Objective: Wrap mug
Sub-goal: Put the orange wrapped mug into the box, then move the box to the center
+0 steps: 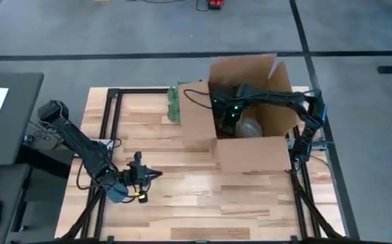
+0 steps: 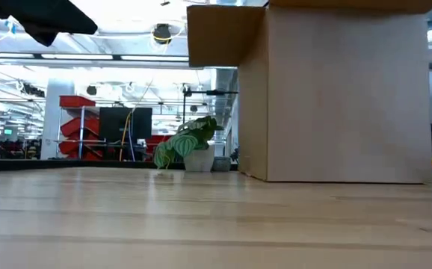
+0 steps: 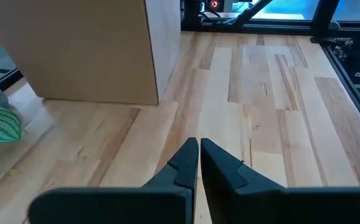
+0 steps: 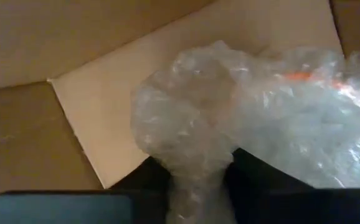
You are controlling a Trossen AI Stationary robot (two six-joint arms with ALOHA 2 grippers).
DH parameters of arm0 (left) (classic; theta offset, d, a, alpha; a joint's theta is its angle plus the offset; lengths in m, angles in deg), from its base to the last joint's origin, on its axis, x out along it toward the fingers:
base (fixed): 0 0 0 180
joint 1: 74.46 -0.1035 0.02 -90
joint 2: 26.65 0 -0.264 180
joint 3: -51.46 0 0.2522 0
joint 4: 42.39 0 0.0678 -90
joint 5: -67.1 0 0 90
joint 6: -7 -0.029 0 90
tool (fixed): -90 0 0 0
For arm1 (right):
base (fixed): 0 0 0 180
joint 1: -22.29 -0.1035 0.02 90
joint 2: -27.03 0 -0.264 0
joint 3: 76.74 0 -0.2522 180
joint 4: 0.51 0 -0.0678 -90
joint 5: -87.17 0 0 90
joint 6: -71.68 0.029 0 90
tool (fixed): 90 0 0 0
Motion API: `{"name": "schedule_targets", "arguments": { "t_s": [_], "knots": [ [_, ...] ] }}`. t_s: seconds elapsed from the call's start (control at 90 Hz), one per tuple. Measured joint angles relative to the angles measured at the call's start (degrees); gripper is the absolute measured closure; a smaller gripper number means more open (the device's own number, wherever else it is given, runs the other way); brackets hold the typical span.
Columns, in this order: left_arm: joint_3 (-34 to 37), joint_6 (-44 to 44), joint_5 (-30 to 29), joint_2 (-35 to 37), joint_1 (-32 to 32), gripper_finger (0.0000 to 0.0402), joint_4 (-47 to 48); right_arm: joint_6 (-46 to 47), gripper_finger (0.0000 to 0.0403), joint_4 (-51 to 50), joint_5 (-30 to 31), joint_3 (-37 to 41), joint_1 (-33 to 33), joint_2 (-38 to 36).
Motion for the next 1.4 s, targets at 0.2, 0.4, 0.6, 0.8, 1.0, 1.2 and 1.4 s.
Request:
{"name": "schedule_targets", "arguments": {
  "t_s": [0.2, 0.4, 0.6, 0.8, 1.0, 1.2, 1.4],
  "knots": [
    [0.0, -0.13, -0.06, 0.0, -0.01, 0.0402, -0.05, 0.8, 0.0184, -6.43, -0.98, -4.19, -0.45, 0.29],
    [0.0, -0.13, -0.17, 0.0, 0.0, 0.0402, -0.06, 1.95, 0.015, -15.96, -0.81, -14.07, -2.4, 0.37],
    [0.0, -0.11, -0.2, 0.0, -0.02, 0.0402, -0.06, 2.39, 0.0148, -24.41, 4.27, -27.23, -4.72, 0.31],
    [0.0, -0.02, -0.21, 0.0, -0.02, 0.0402, -0.09, 2.44, 0.0148, -27.95, 11.55, -39.42, -7.51, -2.38],
    [0.0, 0.02, -0.2, 0.0, 0.0, 0.0402, -0.09, 3.66, 0.0149, -27.84, 29.41, -46.69, -11.42, -9.2],
    [0.0, -0.05, -0.22, 0.0, -0.04, 0.0402, -0.13, 10.05, 0.0172, -27.87, 49.23, -47.74, -13.18, -17.1],
    [0.0, -0.13, -0.22, 0.0, -0.04, 0.0402, -0.13, 14.53, 0.0205, -27.96, 49.41, -46.69, -5.9, -21.84]
  ]
}}
